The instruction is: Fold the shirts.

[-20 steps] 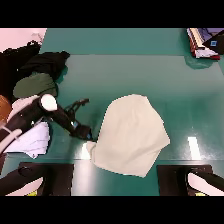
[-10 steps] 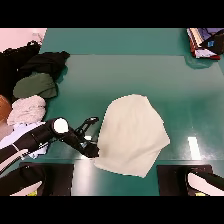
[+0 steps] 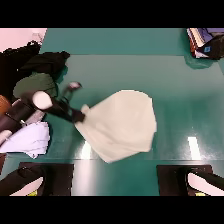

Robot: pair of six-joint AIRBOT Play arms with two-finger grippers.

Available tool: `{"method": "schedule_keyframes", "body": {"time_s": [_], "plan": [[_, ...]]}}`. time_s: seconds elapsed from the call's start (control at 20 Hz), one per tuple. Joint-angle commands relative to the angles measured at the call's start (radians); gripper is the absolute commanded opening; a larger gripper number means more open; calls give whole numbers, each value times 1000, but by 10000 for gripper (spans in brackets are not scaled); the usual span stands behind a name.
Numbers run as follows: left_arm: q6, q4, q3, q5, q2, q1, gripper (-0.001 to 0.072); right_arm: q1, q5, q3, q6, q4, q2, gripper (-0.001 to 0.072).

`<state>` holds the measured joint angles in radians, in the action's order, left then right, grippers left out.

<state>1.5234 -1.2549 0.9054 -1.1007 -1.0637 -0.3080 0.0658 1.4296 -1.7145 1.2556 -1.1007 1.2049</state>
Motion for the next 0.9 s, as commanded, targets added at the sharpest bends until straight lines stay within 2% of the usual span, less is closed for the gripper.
{"method": "schedule_keyframes", "body": {"time_s": [0.0,0.05,0.1,0.15,0.2,0.35,0.6,0.75,0.85], "plan": [[-1,-106,132,67,-2,203,25,1,-3,128,0,0,4,15],[-11,-102,144,76,-3,235,24,2,-30,198,0,8,4,15],[-13,-99,145,75,-3,252,25,2,-80,281,0,29,4,78],[-13,-99,145,69,-4,257,25,2,-137,357,0,62,8,339],[-13,-99,145,69,-4,257,25,3,-179,422,0,114,28,483],[-12,-82,145,76,-4,257,25,45,-212,504,-1,219,151,481],[-12,-80,143,67,-4,257,25,209,-289,503,-2,243,354,479],[-12,-80,134,68,-4,257,25,283,-302,493,-54,360,422,480],[-12,-80,135,68,-4,257,25,303,-318,454,-60,384,438,480]]}}
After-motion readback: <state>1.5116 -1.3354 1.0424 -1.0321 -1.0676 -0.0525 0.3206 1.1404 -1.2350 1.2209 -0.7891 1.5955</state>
